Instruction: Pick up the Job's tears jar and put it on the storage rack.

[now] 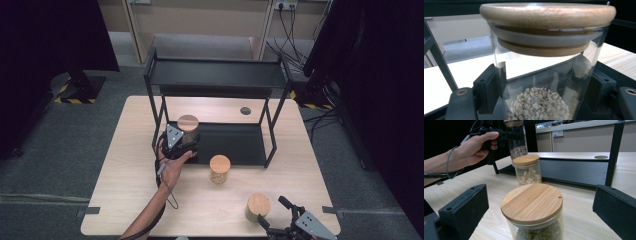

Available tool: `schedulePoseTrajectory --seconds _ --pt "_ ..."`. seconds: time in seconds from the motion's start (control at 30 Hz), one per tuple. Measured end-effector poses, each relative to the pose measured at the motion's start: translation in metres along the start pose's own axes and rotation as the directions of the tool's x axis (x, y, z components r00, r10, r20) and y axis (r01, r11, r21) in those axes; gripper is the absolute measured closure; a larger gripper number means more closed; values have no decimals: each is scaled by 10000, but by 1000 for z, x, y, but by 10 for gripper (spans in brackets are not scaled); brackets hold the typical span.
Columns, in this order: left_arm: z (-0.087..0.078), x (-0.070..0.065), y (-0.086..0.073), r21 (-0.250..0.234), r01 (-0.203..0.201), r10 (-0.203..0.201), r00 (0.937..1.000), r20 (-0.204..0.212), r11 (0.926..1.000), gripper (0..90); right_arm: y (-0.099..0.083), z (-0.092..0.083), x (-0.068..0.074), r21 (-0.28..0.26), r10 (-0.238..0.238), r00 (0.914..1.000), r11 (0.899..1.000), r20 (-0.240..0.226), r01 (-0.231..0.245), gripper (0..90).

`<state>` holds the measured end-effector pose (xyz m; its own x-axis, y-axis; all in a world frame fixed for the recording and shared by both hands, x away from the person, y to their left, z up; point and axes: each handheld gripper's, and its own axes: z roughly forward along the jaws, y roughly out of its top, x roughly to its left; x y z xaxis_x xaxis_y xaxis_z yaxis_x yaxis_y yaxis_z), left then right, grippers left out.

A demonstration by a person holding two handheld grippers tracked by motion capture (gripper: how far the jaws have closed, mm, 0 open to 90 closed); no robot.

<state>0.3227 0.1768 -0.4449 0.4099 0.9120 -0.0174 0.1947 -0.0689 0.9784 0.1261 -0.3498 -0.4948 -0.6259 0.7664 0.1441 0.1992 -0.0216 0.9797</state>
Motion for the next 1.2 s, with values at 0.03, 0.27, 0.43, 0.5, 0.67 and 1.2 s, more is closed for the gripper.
schedulePoseTrajectory --seconds 0.03,0.27,0.43,0.5,0.67,1.2 --pt "2 0 0 9 -36 36 10000 -39 10000 254 0 0 0 -1 5 10000 10000 1 -5 5" --pt "13 -5 -1 -36 -156 156 9999 -70 9999 254 0 -1 -1 -28 15 10000 10000 5 -15 5" --pt "20 -6 -1 38 -195 196 9997 -125 9998 254 0 -1 -1 -55 -7 10000 10000 -22 7 5" --pt "22 -6 -2 36 -188 188 9997 -144 9998 254 0 -1 -1 -51 2 10000 10000 -21 -3 5" --pt "27 -5 -5 204 -148 154 9994 -304 9997 254 0 -1 -1 -37 17 10000 10000 -40 -17 5" --pt "22 -4 -4 220 504 -495 9980 -380 9985 207 0 0 -1 -48 51 10000 10000 -49 -51 5"
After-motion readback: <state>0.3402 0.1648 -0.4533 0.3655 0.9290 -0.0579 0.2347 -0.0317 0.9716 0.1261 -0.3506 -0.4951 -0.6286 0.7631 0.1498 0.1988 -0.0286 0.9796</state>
